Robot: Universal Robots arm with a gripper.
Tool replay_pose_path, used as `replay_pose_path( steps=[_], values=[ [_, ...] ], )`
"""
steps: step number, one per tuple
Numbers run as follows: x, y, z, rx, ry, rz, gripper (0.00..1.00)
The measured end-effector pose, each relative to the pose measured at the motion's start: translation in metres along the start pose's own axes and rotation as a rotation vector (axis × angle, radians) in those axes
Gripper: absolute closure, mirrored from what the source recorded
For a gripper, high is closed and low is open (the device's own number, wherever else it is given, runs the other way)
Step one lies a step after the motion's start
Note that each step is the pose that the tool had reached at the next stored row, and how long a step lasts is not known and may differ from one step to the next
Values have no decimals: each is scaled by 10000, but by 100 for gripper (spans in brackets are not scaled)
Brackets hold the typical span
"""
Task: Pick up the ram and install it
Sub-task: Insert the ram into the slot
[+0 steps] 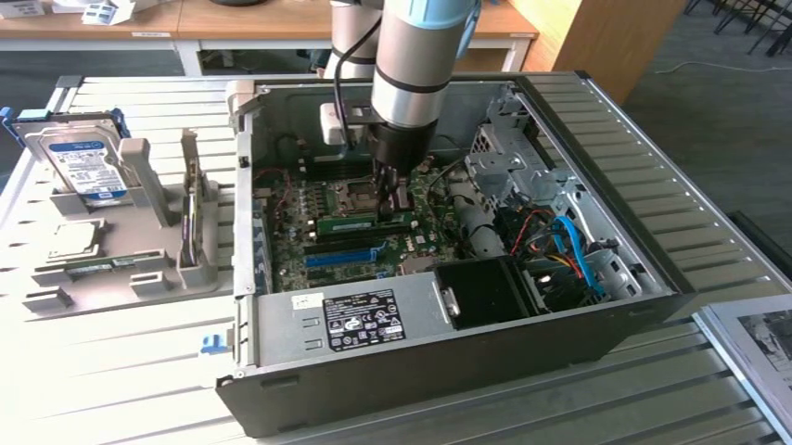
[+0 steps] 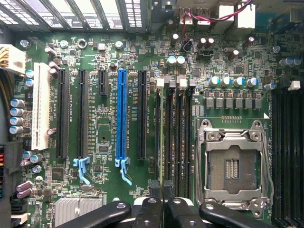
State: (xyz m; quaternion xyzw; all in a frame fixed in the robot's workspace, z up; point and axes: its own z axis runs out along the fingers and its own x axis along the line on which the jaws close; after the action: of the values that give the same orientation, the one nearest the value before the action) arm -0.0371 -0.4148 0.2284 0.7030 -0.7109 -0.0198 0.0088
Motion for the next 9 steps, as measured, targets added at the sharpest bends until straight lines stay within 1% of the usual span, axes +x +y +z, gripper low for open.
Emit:
replay_pose_path(
  steps=[6, 9],
  values=[
    [0, -1, 15, 0, 0, 0, 88],
    [1, -3, 77, 0, 0, -1, 88]
  ],
)
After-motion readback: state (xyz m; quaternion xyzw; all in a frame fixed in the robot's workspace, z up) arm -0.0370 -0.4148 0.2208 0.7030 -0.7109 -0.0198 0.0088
